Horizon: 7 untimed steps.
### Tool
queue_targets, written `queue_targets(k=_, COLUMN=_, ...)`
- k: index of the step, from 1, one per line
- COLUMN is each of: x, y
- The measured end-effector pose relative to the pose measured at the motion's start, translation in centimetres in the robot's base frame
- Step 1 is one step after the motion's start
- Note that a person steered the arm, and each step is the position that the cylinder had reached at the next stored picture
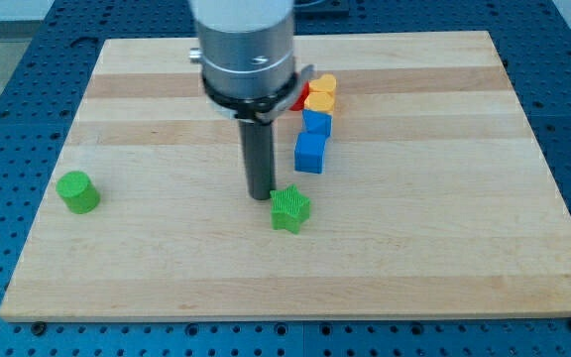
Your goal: Push the green star slightly upwards
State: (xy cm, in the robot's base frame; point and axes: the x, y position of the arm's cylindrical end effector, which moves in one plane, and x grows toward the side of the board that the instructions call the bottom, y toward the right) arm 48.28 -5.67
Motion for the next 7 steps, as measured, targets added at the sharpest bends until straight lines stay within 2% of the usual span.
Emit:
queue_targets(k=1, x=1.2, y=-1.9)
queue_targets(k=2, x=3.1, y=-1.3)
queue_targets(k=5, x=3.5, y=11.4)
queue_targets(k=7, x=5.7, y=11.5)
